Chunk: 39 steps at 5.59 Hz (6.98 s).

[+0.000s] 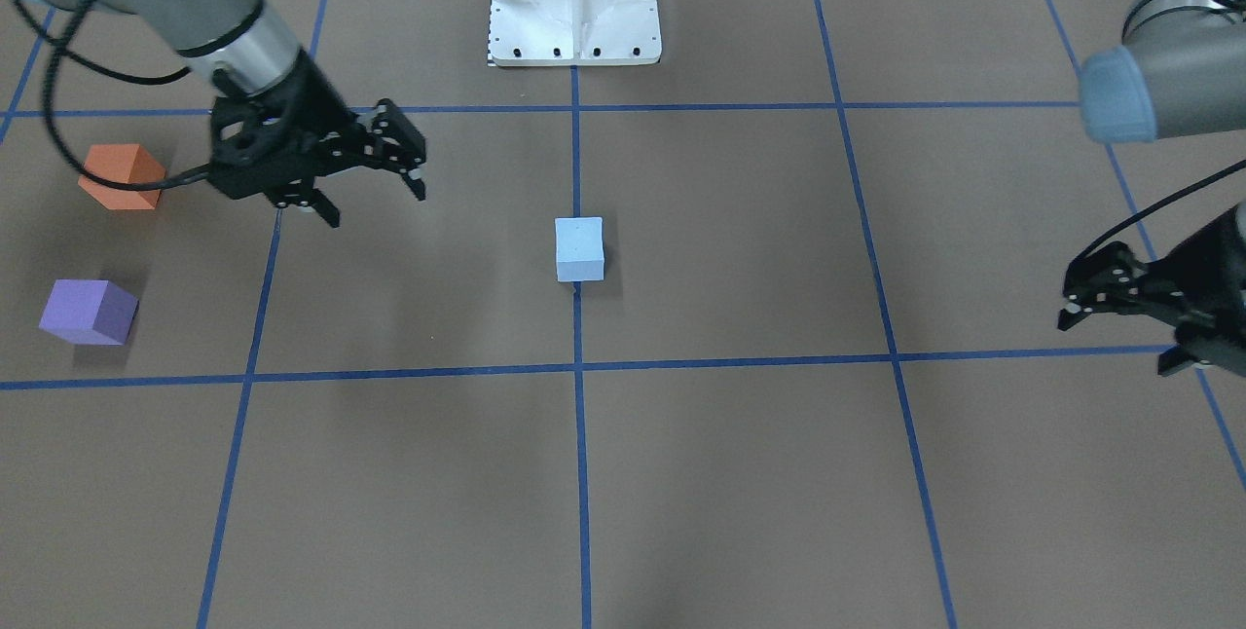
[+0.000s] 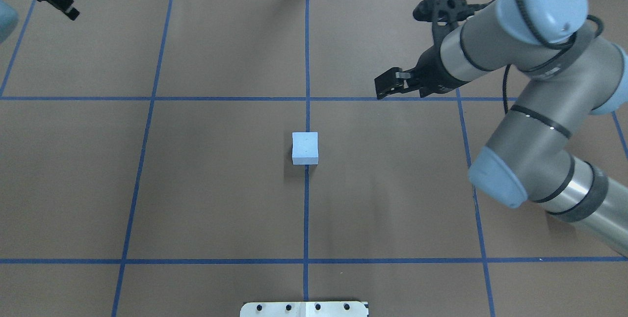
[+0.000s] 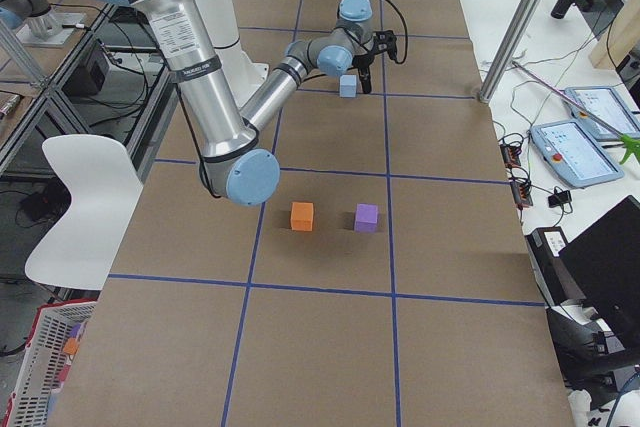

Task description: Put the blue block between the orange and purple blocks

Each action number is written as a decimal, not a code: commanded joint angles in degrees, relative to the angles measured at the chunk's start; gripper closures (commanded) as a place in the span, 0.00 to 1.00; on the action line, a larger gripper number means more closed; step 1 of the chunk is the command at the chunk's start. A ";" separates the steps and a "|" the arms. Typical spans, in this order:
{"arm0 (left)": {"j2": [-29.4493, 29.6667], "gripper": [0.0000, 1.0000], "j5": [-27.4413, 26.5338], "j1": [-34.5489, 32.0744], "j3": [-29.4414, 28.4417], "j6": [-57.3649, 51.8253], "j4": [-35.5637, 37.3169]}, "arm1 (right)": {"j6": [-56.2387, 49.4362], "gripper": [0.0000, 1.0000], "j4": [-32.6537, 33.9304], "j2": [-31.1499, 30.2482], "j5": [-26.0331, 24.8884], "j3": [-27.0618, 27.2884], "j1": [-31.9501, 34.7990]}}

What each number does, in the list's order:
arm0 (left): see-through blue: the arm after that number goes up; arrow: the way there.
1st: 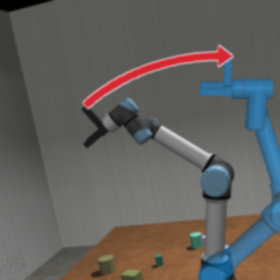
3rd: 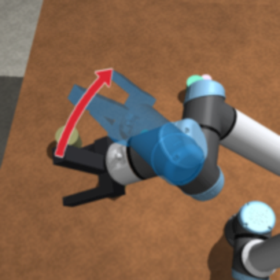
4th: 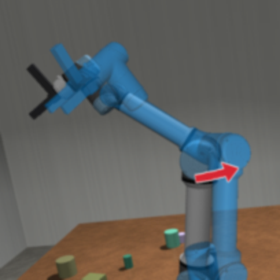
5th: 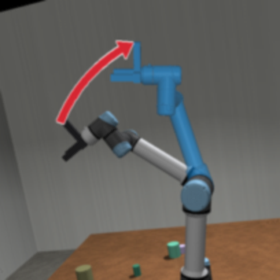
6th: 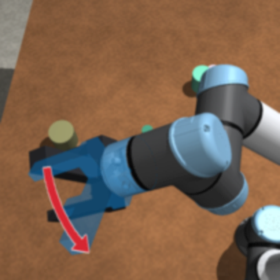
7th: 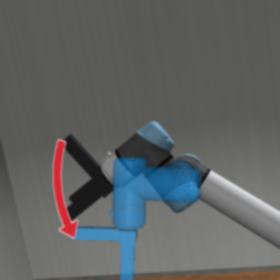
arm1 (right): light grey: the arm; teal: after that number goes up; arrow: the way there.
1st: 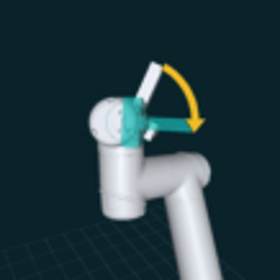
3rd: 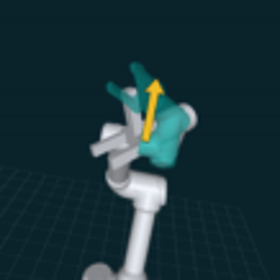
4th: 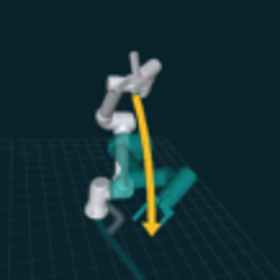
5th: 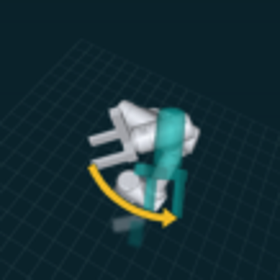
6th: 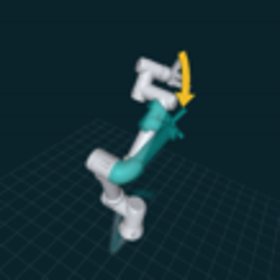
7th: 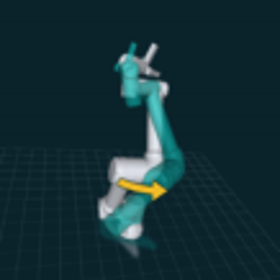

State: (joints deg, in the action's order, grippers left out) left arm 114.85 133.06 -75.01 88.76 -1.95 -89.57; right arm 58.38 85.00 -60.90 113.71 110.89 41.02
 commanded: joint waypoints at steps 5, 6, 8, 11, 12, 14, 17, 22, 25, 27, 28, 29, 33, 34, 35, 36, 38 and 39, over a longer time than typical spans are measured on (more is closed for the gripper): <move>-23.35 0.00 -0.78 -20.43 -3.69 -23.89 -6.15 | 9.46 0.00 4.91 19.92 -17.73 -24.45 -16.05; -23.27 0.00 -0.70 -20.44 -3.60 -23.98 -6.41 | 9.47 0.00 4.91 19.68 -18.17 -24.84 -16.32; -23.79 0.00 -0.69 -20.36 -3.77 -23.98 -6.50 | 9.47 0.00 -2.66 19.15 -20.09 -31.92 -16.76; -23.97 0.00 -0.61 -20.27 -3.68 -23.89 -6.58 | 10.09 1.00 -3.71 19.42 -19.23 -31.98 -16.68; -23.97 0.00 -0.61 -20.27 -3.94 -23.89 -6.58 | 9.91 1.00 -1.01 17.24 -18.70 -27.44 -15.46; -25.02 0.00 -0.61 -20.27 -3.43 -23.02 -6.32 | 5.72 1.00 10.57 7.77 -10.33 -6.67 -6.89; -25.03 0.00 3.97 -19.31 1.47 -3.01 -5.89 | -14.46 1.00 11.33 -6.98 0.69 3.59 7.28; -25.03 0.00 4.05 -18.60 2.03 -3.76 -6.67 | -14.28 0.90 -31.00 -39.47 7.14 -6.30 15.85; -25.03 0.00 4.14 -18.51 2.29 -3.85 -6.67 | -4.33 0.72 -38.16 -39.65 5.13 -11.31 14.36; -25.03 0.00 4.14 -18.51 2.29 -3.77 -6.67 | -4.33 0.19 -38.16 -39.65 0.04 -12.19 10.06; -25.03 0.00 4.23 -18.51 2.29 -3.85 -6.67 | -4.41 0.01 -38.16 -39.65 -0.94 -12.54 9.00; -25.03 0.00 4.23 -18.42 2.29 -3.77 -6.67 | -5.20 0.00 -38.16 -39.65 -1.03 -12.72 8.73; -25.03 0.00 4.23 -18.42 2.29 -3.85 -6.76 | -37.58 0.00 -22.15 -39.21 17.48 -11.49 33.96; -25.11 0.00 4.23 -18.42 2.29 -3.85 -6.76 | -51.91 0.00 -10.76 -38.16 20.91 -11.23 41.08; -25.12 0.00 4.23 -18.42 2.21 -3.85 -6.67 | -57.27 0.00 -2.12 -37.81 21.37 -9.48 45.33; -25.55 0.00 4.23 -18.42 2.21 -3.85 -6.76 | -57.33 0.00 0.75 -37.80 20.51 -8.77 46.25; -26.34 0.00 4.14 -18.42 2.21 -3.85 -8.25 | -57.24 0.00 0.52 -39.90 20.86 -8.93 46.43; -26.35 0.00 4.14 -18.42 2.29 -3.85 -8.17 | -56.54 0.00 0.43 -40.78 20.85 -8.50 46.52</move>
State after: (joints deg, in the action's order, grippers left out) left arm 88.60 137.22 -93.43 91.01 -5.82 -97.65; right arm 1.38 85.45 -100.85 134.62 102.17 87.45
